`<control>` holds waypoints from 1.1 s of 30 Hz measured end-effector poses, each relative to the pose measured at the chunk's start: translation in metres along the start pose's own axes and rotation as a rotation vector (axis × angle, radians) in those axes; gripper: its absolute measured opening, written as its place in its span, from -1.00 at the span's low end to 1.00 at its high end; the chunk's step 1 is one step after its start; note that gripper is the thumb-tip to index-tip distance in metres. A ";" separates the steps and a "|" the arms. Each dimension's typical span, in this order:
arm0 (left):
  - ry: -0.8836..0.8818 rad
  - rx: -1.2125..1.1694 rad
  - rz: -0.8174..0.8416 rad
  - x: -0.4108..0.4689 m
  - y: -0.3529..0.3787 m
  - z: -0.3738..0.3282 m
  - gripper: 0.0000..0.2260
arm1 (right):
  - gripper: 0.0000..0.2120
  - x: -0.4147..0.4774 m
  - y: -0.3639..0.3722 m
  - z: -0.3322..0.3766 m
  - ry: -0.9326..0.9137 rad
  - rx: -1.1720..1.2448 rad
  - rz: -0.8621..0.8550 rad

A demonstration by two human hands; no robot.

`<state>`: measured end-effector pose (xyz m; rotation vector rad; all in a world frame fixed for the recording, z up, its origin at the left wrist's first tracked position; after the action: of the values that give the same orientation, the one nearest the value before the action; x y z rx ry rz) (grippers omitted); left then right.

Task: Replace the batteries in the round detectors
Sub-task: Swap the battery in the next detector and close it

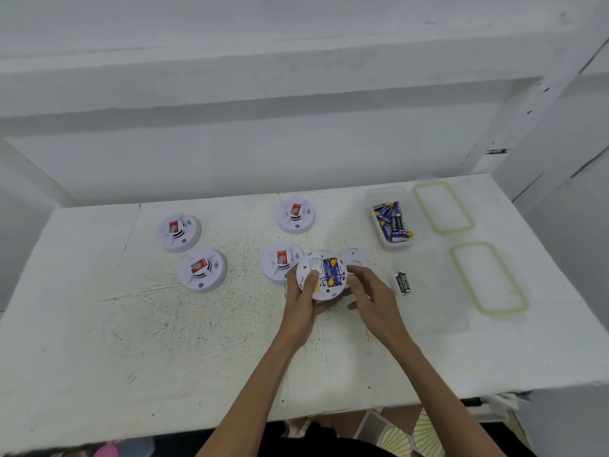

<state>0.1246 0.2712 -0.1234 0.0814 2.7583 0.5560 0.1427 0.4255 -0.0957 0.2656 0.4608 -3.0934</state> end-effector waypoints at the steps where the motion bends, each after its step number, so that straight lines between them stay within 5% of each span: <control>1: -0.008 0.024 0.008 0.002 0.001 0.002 -0.64 | -0.76 -0.001 -0.002 0.000 -0.006 -0.012 -0.016; 12: 0.023 0.161 0.119 0.000 -0.001 0.011 -0.51 | -0.59 -0.003 -0.007 -0.008 -0.054 -0.204 -0.032; 23: 0.033 0.214 0.123 -0.001 0.001 0.008 -0.54 | -0.77 0.014 -0.002 0.002 -0.197 -0.610 0.001; 33: 0.029 0.182 0.137 -0.001 0.004 0.009 -0.55 | -0.85 0.039 -0.001 0.025 -0.126 -0.916 0.075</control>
<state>0.1283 0.2780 -0.1292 0.3083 2.8407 0.3407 0.0996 0.4201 -0.0782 0.0614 1.6831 -2.4529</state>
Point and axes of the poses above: each hand's wrist, its own x-axis towards the middle knuckle, its own y-axis out of the palm, z = x × y, the point moved 1 cm from there along x, towards the middle knuckle, and after that the axes turned 6 degrees about z, right-handed, at the moved point
